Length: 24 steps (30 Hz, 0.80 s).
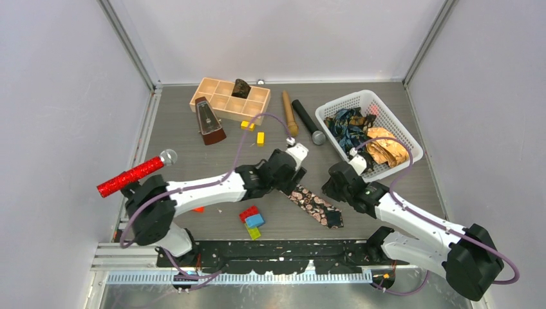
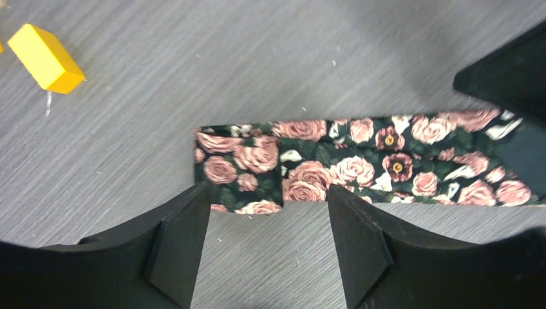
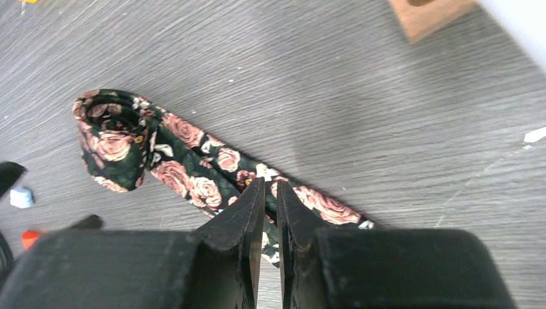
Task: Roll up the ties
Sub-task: Roll the tie at the center of the board.
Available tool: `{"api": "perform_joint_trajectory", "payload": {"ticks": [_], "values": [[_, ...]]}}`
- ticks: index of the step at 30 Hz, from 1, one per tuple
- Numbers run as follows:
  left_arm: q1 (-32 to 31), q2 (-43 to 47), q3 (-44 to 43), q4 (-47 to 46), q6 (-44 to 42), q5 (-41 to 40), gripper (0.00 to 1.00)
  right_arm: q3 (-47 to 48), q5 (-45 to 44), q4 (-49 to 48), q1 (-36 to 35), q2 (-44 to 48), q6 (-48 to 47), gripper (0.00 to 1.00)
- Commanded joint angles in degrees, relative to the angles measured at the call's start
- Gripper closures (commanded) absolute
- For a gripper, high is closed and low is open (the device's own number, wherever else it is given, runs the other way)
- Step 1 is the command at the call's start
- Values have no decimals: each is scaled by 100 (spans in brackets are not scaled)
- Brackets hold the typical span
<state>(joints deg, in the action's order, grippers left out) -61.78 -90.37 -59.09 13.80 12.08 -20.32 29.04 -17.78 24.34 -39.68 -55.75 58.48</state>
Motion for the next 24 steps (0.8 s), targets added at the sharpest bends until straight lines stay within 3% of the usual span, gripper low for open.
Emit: {"api": "perform_joint_trajectory", "payload": {"ticks": [1, 11, 18, 24], "values": [[598, 822, 230, -487, 433, 698, 30, 183, 378, -673, -22, -90, -313, 82], [2324, 1122, 859, -1090, 1132, 2459, 28, 786, 1960, -2040, -158, -1027, -587, 87], [2955, 847, 1056, -1420, 1318, 3136, 28, 1063, 2112, -2713, -272, -1628, -594, 89], [3056, 576, 1040, -1626, 1375, 3428, 29, 1290, 2171, -2759, -277, -2167, -396, 90]]}}
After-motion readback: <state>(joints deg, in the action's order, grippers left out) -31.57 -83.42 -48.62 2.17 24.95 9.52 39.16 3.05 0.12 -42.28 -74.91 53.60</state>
